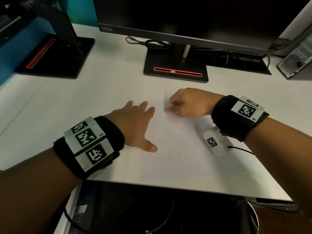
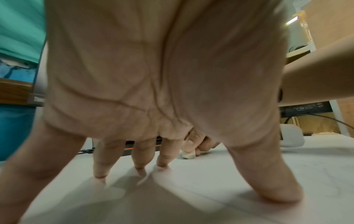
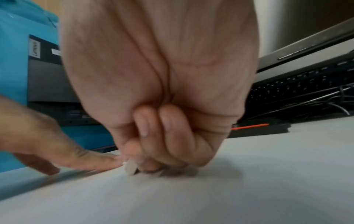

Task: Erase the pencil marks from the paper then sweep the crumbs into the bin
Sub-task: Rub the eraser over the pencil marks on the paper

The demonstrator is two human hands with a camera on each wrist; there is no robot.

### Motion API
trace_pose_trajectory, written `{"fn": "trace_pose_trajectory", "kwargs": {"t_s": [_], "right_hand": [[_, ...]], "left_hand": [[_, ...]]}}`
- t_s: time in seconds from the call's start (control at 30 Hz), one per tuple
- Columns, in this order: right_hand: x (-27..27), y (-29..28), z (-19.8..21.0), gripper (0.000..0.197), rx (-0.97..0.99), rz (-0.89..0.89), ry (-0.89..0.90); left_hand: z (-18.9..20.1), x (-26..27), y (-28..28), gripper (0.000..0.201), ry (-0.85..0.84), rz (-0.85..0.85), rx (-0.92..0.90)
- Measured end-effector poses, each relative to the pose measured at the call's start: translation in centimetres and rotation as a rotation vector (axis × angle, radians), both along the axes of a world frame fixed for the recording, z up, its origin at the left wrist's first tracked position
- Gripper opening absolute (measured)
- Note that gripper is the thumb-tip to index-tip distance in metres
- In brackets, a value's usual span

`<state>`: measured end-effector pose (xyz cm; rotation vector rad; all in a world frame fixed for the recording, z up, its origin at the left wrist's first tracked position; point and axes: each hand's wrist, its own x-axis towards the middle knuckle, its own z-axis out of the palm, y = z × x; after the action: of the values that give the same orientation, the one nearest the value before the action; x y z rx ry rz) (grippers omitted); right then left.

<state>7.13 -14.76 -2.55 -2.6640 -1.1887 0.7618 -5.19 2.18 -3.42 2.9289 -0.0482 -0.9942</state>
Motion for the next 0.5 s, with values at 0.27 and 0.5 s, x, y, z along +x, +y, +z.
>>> {"fn": "trace_pose_trajectory", "kwargs": {"t_s": [0.27,0.5], "right_hand": [[0.1,0.5,0.0,0.045,-0.006,0.037,-0.023],[-0.2,0.8,0.1,0.043,-0.041,0.065,0.037]], "left_hand": [[0.1,-0.1,-0.1,0.126,0.000,0.000,0.003],[0.0,-0.1,0.0,0.126,-0.002,-0.001,0.007]]}}
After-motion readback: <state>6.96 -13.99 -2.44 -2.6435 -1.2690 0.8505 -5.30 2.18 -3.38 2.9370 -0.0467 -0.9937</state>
